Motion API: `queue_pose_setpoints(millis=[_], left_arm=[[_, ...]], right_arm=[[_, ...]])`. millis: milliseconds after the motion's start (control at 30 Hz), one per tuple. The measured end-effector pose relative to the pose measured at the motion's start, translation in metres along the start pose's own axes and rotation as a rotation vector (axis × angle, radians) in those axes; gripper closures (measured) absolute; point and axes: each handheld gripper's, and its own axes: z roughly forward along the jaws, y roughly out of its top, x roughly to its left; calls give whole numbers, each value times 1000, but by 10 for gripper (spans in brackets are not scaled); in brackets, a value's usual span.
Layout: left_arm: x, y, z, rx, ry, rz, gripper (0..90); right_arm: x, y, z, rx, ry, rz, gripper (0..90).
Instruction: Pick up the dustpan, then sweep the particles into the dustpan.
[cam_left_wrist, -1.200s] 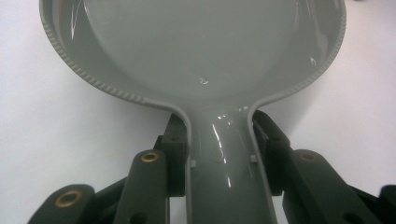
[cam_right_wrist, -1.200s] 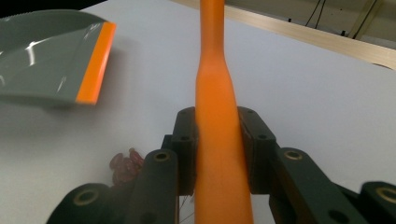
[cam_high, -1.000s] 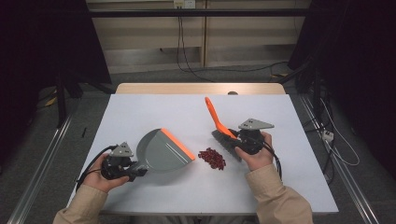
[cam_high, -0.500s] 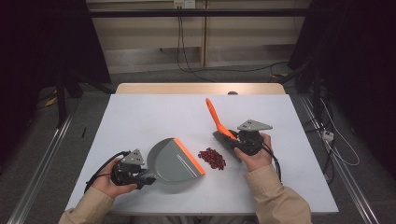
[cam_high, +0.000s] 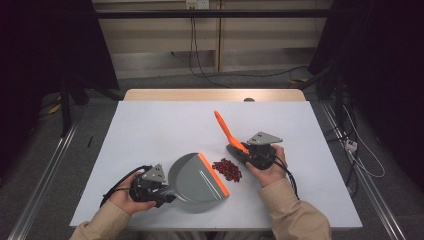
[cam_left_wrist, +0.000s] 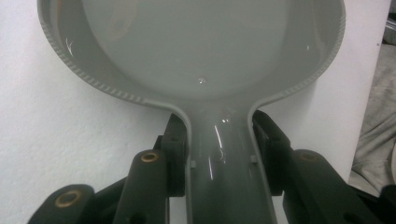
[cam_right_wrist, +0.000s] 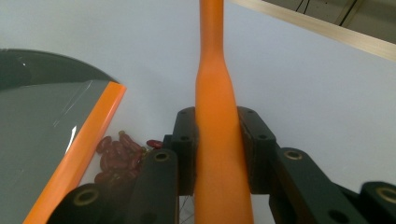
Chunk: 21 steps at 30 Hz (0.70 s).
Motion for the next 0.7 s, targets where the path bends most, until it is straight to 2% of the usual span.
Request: queue_pose_setpoints(millis=[67,400,433,467,500,533,567,600,667,700], left_arm=[[-1,1,1,4,-10,10,634],[-1,3,5,7,-27,0,633],[2,4,3,45,-27,44,632],[1,4,5,27,-27,24,632],[-3,3,7,-9,-30,-32,632],[-3,4,7,-9,-31,-35,632],[0,4,6,19,-31,6,632],[1,5,5,28,-29,22,633],[-1,5,7,1,-33,-13,632],[-1,5,7,7,-33,-13,632]], right_arm=[[3,1,0,4,0,-15,713],[8,0,1,6,-7,-19,713],[8,0,0,6,-10,-16,713],[8,0,0,5,-11,-16,713],[9,0,0,4,-14,-15,713],[9,0,0,4,-15,-14,712],[9,0,0,2,-12,-13,712],[10,-1,0,0,-12,-12,712],[10,-1,-1,2,-15,-8,712],[11,-1,-1,4,-14,-6,712]])
